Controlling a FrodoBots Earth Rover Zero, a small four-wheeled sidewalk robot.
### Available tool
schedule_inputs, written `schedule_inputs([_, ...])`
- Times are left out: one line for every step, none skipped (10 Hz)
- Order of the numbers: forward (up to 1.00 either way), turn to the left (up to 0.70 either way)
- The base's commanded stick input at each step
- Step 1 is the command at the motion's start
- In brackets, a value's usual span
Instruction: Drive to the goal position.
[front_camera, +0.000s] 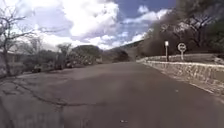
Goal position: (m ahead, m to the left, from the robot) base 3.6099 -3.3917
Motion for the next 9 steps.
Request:
schedule_inputs([0.7, 0.0])
schedule_inputs([0.7, 0.0])
schedule_inputs([0.7, 0.0])
schedule_inputs([0.7, 0.0])
schedule_inputs([0.7, 0.0])
schedule_inputs([0.7, 0.0])
schedule_inputs([0.7, 0.0])
schedule_inputs([0.7, 0.0])
schedule_inputs([0.7, 0.0])
